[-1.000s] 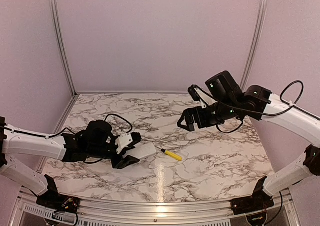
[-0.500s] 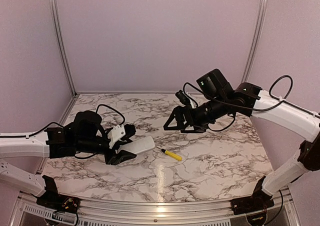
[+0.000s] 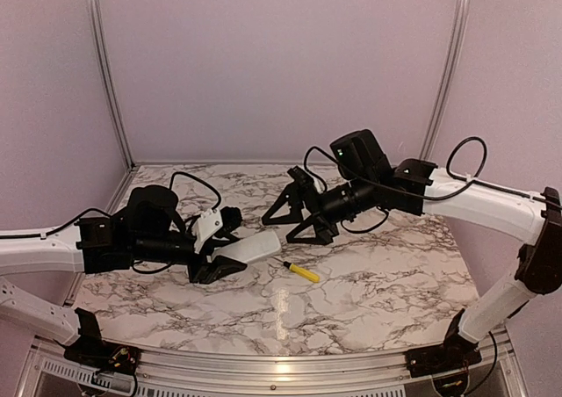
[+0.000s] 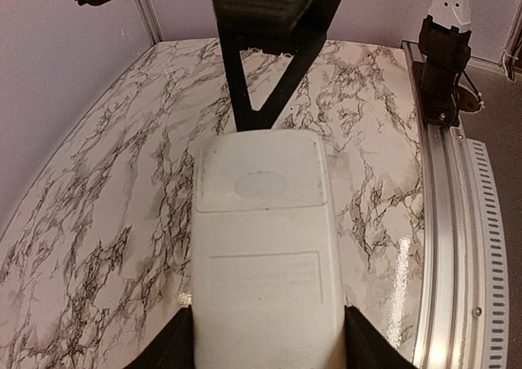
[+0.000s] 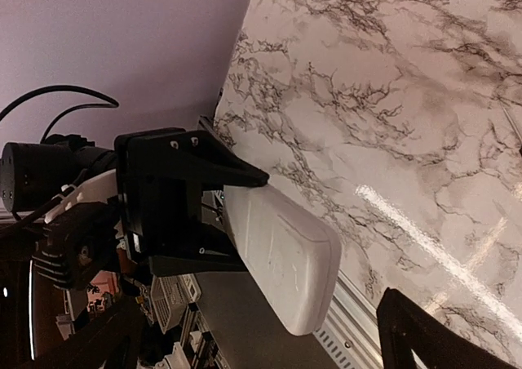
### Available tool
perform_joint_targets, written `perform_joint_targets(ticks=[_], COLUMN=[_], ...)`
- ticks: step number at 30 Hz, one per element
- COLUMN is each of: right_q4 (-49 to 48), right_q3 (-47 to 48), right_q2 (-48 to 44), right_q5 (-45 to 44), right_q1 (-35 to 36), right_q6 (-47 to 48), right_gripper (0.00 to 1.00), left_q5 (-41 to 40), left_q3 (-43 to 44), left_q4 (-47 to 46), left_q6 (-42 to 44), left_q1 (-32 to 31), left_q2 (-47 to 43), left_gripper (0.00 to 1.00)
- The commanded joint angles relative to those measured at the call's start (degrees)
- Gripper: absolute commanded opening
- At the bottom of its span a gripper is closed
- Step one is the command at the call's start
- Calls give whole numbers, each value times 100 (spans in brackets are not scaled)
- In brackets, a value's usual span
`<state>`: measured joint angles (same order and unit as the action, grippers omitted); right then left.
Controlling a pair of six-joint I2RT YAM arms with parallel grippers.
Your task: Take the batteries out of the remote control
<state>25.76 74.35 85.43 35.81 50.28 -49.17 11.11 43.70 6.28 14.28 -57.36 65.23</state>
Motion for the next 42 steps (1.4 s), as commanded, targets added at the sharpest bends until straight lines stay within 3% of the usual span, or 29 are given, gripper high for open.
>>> perform_joint_targets(ticks=[1,21,30,32,35,38,42], right_q4=[-274,-809,-983,-1023,-1024,-925,-915], right_q3=[116,281,283,274,285,316,341], right_q2=[287,853,933,912,856,775,646], right_q5=[110,427,643,714,748,579,333], right_q1=[221,327,324,324,324,325,318], right_q6=[-283,-623,-636,-631,-600,-506,-347], right_gripper=[96,50,16,9,0,0,0], left_q5=[70,14,-6,-76,-181,-296,-406], left_q3=[278,624,788,824,897,921,895], left_q4=[-303,-229,-97,-93,-38,13,10], left_q6=[-83,245,365,388,449,459,370], left_q1=[-66,-126,-130,-126,-126,-126,-126], left_q2=[36,205,323,308,254,142,-62], left_gripper=[0,0,2,11,42,66,85])
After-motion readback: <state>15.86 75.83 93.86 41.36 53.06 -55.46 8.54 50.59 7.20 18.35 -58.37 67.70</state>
